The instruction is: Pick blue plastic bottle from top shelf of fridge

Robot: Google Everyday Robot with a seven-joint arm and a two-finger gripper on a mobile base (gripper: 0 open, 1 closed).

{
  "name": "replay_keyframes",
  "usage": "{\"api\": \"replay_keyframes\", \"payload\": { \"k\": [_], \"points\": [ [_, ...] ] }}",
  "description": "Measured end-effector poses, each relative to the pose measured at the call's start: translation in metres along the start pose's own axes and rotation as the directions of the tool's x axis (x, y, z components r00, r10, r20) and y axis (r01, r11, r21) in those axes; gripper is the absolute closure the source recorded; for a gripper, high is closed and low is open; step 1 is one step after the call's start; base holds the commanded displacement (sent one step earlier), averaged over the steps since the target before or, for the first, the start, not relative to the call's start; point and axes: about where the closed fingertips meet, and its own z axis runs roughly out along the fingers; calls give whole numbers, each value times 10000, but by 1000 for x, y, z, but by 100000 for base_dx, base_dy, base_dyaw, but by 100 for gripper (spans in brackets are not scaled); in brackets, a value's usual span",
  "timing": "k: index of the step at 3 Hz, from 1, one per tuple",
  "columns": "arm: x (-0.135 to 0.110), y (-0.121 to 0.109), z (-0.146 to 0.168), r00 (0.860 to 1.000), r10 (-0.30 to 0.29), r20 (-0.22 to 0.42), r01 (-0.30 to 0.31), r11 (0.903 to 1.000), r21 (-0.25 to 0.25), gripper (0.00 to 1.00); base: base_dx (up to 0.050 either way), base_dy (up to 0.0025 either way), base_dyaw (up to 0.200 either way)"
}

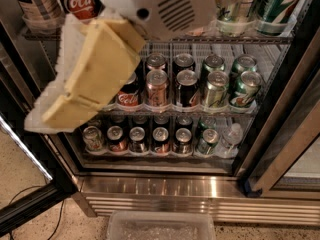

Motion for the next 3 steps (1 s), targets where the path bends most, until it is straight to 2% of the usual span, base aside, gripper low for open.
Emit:
{"api": "replay_keyframes", "payload": {
  "k": [3],
  "points": [
    [0, 0, 0, 10000, 0, 0, 0, 10000, 0, 0, 0, 0, 0]
  ]
}}
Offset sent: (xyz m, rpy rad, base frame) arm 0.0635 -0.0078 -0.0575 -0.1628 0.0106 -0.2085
